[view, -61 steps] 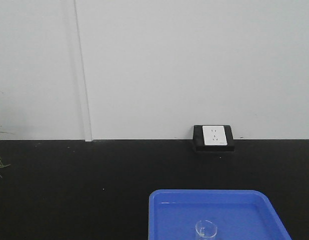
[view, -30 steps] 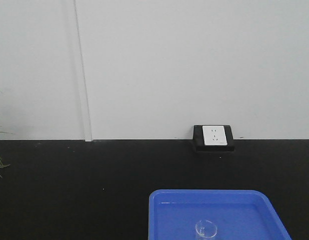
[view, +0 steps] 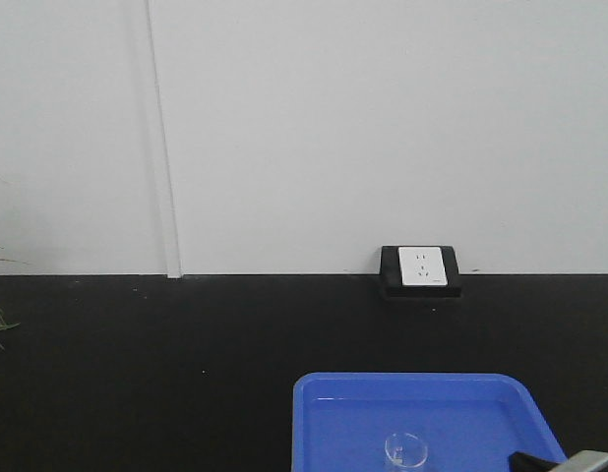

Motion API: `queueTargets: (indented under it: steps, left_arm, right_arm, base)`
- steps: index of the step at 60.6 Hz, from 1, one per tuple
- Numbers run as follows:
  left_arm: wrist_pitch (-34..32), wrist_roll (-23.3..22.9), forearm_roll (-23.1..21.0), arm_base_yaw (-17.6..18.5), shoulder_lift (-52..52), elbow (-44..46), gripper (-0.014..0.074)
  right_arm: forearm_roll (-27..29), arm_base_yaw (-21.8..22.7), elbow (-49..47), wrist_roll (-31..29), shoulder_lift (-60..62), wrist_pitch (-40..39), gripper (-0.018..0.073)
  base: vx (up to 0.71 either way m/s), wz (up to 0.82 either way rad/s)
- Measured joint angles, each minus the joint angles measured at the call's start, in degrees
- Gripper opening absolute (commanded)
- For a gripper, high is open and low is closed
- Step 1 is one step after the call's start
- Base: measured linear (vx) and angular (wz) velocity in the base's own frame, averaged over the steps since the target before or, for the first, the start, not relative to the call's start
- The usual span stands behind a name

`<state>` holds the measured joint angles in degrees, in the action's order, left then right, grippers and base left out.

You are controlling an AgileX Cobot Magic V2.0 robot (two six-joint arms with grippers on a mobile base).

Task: Move beaker to silver tray on left bench
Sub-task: 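Lower the right gripper around the glass beaker in the blue tray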

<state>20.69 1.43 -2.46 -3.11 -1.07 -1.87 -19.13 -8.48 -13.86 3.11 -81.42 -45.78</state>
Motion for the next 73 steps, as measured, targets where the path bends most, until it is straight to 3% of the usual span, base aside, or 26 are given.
queueTargets:
  steps: [12,29,60,66,73]
  left_arm:
    - [0.0,0.0,0.0,0.0,0.0,0.0,0.0001]
    - [0.0,0.0,0.0,0.0,0.0,0.0,0.0001]
    - [0.0,0.0,0.0,0.0,0.0,0.0,0.0001]
    - [0.0,0.0,0.0,0.0,0.0,0.0,0.0001]
    - [0.0,0.0,0.0,0.0,0.0,0.0,0.0001]
  right_arm:
    - [-0.3,-4.6,-8.7,-0.1,-14.9,-1.3,0.0480]
    - [1.5,-4.6,-17.7,2.8,-27.9,-1.7,0.0480]
    - [1.3,-4.6,-31.5,5.0,-38.7,-1.7,0.0507]
    - [1.3,-4.6,-32.8,5.0,-39.8,-1.6,0.0472]
    - [1.3,-4.6,-33.0,5.0,-40.0,-1.6,0.0369]
  base:
    - [0.00,0.00]
    - [0.00,0.00]
    - [0.00,0.00]
    - [0.00,0.00]
    - [0.00,0.00]
